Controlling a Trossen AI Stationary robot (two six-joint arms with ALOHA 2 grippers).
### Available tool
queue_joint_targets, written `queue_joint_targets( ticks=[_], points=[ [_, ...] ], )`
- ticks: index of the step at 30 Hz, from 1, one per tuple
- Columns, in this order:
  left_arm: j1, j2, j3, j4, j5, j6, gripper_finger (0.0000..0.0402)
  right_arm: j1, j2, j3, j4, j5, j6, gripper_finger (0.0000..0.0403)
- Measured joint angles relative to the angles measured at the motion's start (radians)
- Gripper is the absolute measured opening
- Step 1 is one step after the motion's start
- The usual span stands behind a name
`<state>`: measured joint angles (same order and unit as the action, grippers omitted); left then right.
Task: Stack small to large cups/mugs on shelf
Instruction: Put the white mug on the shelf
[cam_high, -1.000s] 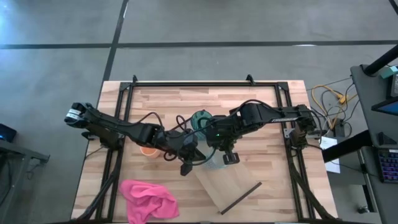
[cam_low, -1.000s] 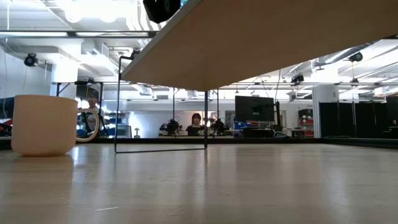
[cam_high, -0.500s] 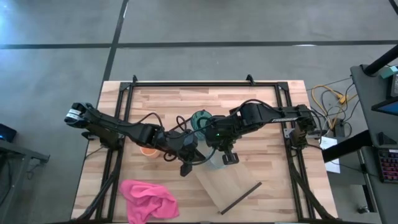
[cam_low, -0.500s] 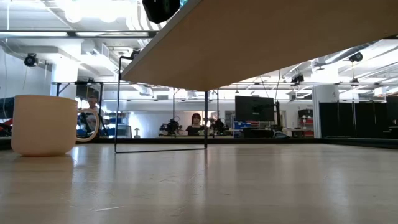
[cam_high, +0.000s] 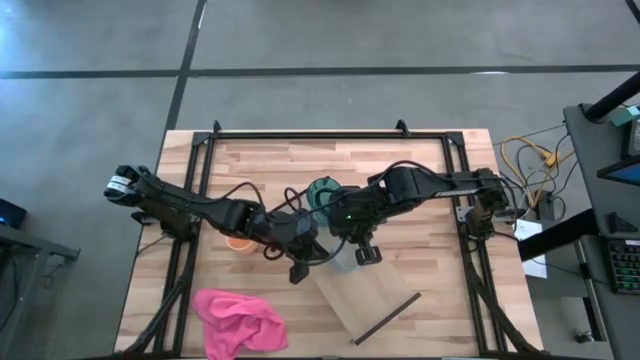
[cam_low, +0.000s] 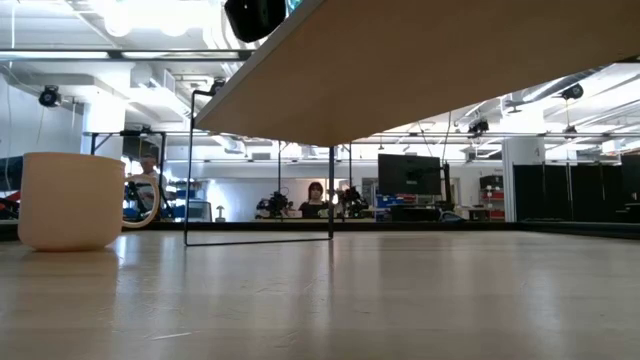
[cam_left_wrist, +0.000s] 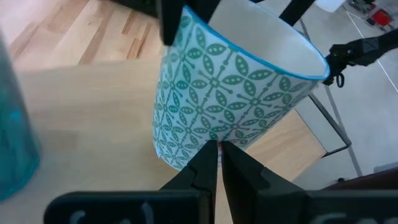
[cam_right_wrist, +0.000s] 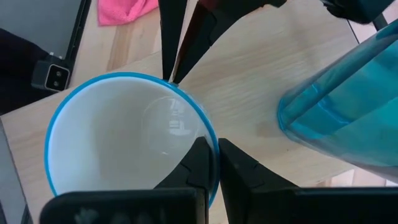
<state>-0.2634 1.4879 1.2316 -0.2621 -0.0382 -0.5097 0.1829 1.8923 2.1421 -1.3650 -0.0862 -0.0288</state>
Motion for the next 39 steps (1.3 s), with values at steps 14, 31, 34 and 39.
queue_joint_targets(
  ticks=[14,31,34,39],
  points=[
    [-0.004,0.0,0.001,-0.062,-0.004,-0.035,0.0008,0.0,0.001,-0.015,-0.028,0.001,0.035,0.0013],
    [-0.012,-0.02,0.036,-0.084,0.0,-0.035,0.0008,-0.001,0.031,-0.022,-0.074,0.005,-0.002,0.0013],
    [-0.012,-0.031,0.035,-0.098,0.0,-0.036,0.0008,-0.001,0.039,-0.01,-0.075,0.005,-0.005,0.0013],
    [-0.012,-0.045,0.032,-0.099,0.0,-0.035,0.0008,0.0,0.045,0.015,-0.081,0.008,-0.006,0.0013]
  ],
)
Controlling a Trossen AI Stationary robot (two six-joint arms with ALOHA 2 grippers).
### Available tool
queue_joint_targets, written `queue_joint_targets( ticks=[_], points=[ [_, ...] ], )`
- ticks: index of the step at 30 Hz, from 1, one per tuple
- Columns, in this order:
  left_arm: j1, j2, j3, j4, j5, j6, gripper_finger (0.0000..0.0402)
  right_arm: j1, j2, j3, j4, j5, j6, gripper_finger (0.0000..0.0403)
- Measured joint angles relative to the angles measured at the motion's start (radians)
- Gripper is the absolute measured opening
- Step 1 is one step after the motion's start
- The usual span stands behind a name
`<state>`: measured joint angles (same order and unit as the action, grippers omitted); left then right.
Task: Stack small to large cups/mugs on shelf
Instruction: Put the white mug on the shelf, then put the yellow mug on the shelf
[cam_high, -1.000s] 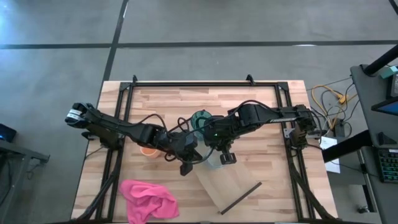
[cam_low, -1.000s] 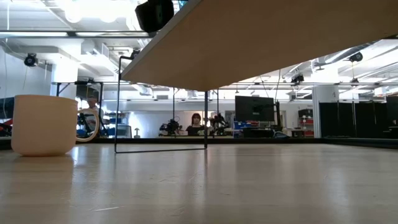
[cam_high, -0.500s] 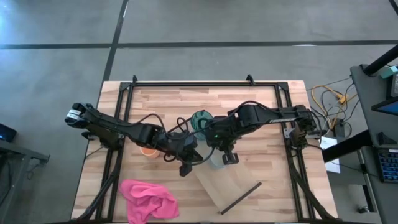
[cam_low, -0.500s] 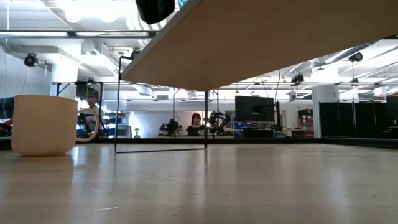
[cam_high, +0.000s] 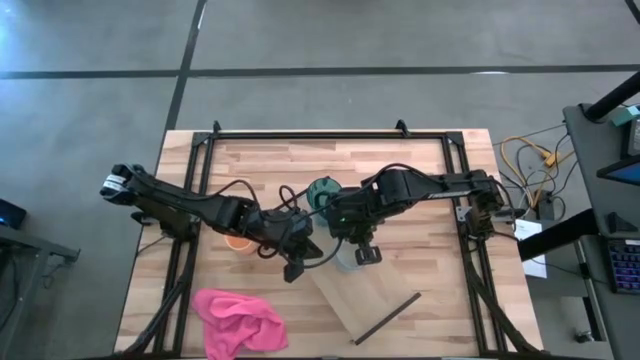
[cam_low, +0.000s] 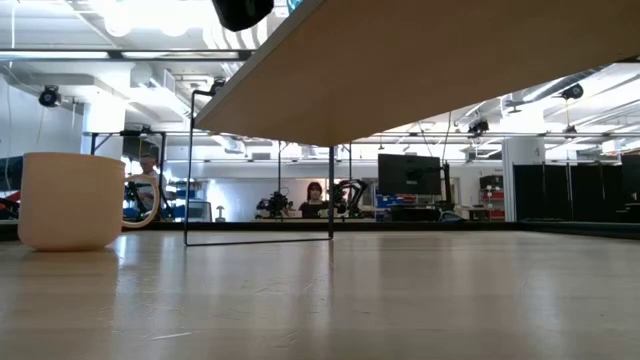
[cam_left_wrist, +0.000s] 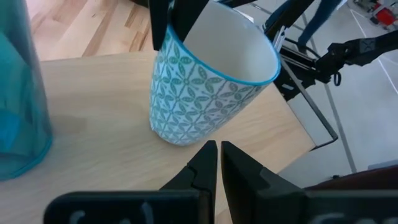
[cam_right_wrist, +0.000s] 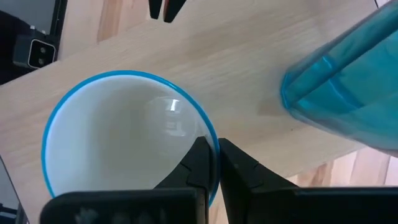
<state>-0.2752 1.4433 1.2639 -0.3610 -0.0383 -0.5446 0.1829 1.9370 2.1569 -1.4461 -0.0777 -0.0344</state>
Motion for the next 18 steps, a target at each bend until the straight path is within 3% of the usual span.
queue_joint_targets(
  ticks=[18],
  points=[
    [0.0,-0.009,-0.006,-0.006,0.0,0.0,0.0008,0.0,0.001,-0.014,0.055,0.001,0.027,0.0075]
  ],
)
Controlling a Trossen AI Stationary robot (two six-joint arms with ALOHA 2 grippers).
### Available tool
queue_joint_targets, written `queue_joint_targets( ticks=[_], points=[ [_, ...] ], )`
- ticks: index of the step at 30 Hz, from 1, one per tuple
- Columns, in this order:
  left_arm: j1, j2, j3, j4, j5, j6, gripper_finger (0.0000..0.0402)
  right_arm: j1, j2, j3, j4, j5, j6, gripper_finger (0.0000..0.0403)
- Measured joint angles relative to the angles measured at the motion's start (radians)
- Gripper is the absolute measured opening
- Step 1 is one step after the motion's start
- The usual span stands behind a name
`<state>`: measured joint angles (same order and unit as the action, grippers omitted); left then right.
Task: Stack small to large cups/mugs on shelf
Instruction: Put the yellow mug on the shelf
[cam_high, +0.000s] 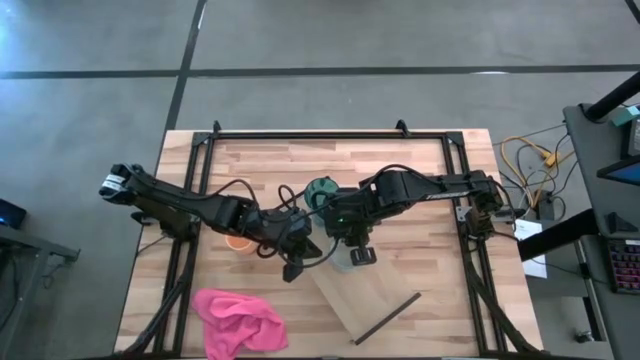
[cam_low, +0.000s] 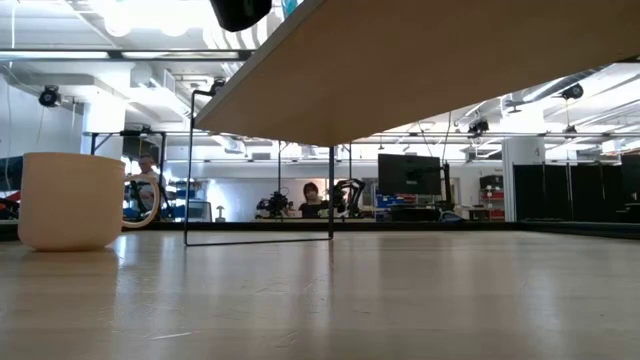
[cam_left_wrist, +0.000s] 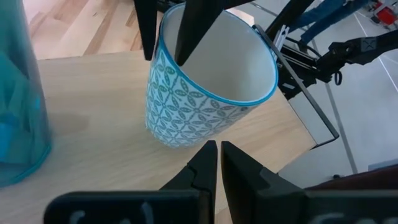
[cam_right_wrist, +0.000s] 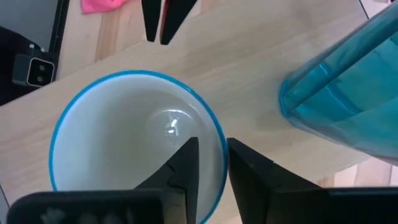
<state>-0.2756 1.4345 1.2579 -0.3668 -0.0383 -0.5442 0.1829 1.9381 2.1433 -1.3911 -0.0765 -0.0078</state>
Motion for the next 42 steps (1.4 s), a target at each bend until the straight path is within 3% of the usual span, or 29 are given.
queue_joint_targets(
  ticks=[19,24,34,42],
  points=[
    [-0.002,-0.133,0.007,-0.17,0.001,-0.001,0.0008,0.0,-0.011,0.212,-0.177,-0.002,0.114,0.0061],
    [-0.002,-0.196,0.008,-0.295,0.007,-0.04,0.0008,0.0,-0.04,0.211,-0.18,-0.001,0.154,0.0061],
    [-0.002,-0.272,-0.006,-0.74,0.033,-0.192,0.0008,0.002,-0.058,0.212,-0.18,-0.001,0.243,0.0059],
    [-0.001,-0.263,-0.02,-0.862,0.086,-0.183,0.0029,0.002,-0.058,0.213,-0.18,-0.001,0.244,0.0059]
  ],
)
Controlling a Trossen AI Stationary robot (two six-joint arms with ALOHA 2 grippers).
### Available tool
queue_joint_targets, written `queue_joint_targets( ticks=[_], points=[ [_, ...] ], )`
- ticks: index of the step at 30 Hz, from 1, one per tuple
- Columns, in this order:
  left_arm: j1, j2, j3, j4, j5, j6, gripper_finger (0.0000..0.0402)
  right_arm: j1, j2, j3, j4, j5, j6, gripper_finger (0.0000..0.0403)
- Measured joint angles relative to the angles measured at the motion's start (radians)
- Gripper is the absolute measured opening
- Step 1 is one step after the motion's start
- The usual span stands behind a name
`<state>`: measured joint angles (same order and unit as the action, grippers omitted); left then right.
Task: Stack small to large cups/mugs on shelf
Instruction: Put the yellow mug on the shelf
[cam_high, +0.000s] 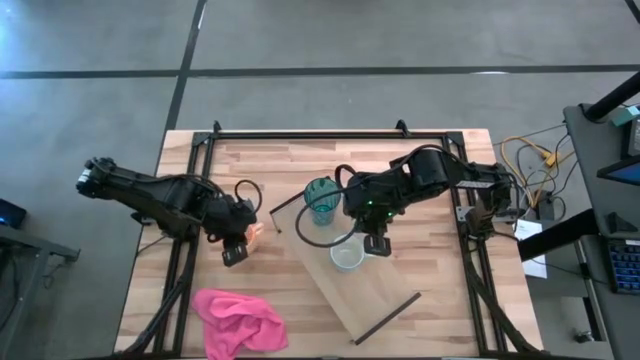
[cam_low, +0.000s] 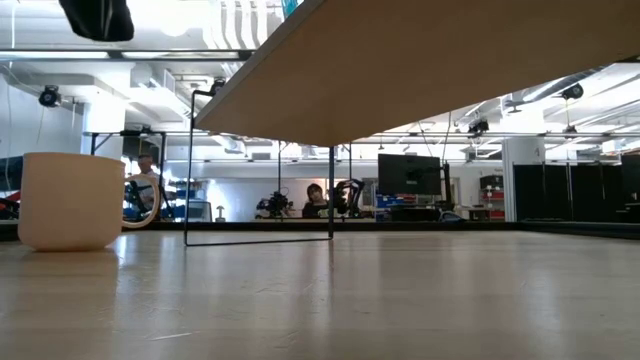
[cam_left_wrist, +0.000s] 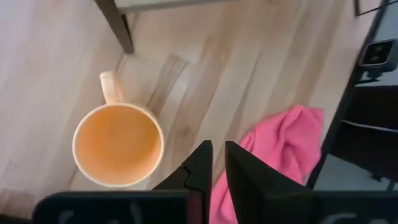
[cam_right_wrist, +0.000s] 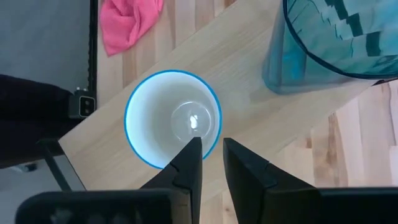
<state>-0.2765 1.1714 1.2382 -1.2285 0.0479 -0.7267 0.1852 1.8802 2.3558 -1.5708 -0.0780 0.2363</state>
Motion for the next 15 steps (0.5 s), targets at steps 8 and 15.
queue_joint_targets(
  ticks=[8,15],
  points=[
    [0.002,0.027,-0.073,-0.016,-0.001,-0.001,0.0082,0.0,-0.001,0.0,0.0,0.0,0.046,0.0059],
    [0.007,0.08,-0.136,-0.005,-0.02,-0.024,0.0091,0.006,-0.018,0.0,0.0,0.0,0.072,0.0059]
  ],
)
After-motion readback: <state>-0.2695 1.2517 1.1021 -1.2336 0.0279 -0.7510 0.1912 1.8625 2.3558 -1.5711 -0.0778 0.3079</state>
